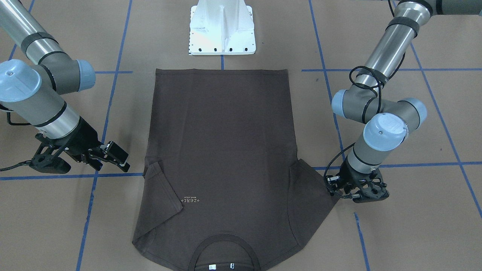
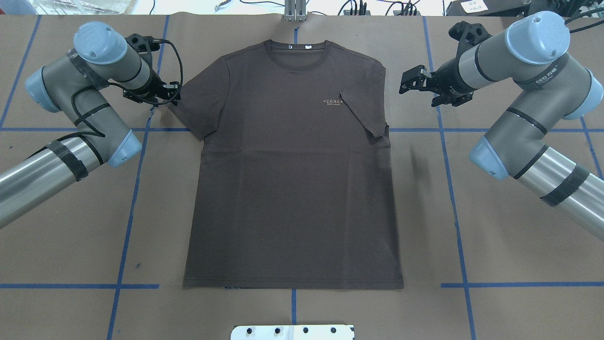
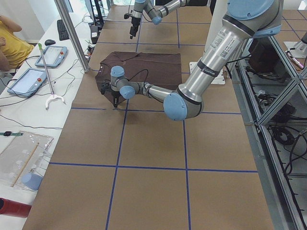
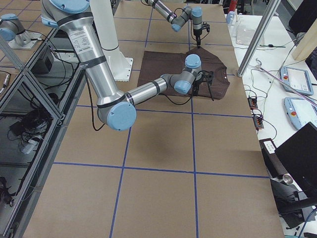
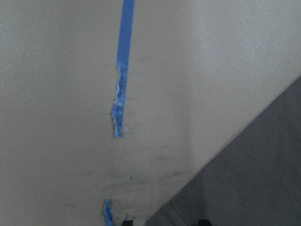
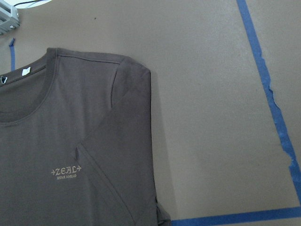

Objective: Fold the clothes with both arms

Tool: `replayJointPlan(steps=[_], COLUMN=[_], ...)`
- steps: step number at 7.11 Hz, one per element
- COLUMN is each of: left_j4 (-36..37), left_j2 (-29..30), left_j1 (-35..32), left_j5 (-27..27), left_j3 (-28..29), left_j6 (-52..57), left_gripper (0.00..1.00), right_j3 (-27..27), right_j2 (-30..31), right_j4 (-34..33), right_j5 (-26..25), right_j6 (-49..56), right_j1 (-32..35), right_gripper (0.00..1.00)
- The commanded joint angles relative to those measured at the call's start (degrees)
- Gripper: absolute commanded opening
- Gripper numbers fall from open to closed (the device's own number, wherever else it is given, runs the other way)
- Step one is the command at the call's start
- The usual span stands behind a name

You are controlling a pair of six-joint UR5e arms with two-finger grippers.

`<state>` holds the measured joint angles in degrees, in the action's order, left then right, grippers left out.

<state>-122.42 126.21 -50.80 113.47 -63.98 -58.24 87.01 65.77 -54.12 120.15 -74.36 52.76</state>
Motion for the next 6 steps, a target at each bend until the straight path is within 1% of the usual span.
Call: replayJointPlan(steps=[1,4,5,6], left_j4=[-0.1,-0.1,0.68,0.78], left_j2=[0.43,1.93,2.28,3.24], left_j1=[0.0,-0.09,-0.09,0.0], left_j5=[0.0,0.43,0.52,0.52], left_j3=[0.08,-0.88,-3.41,-4.65], left_j6=[-0.03,-1.16,-1.34,-5.09], left_gripper=[0.0,0.0,0.0,0.0], right_j3=[0.0,-0.18,-0.09,0.0], right_j2=[0.06,-0.03,-0.03,-0.11], right_j4=[-0.02,-0.02,-0.02,-0.02], right_j5=[0.0,-0.09,-0.09,0.0], right_j6=[0.0,0.0,0.0,0.0], right_j1=[-0.03,-0.03,-0.03,-0.03], right_gripper=[1.0,1.0,1.0,1.0])
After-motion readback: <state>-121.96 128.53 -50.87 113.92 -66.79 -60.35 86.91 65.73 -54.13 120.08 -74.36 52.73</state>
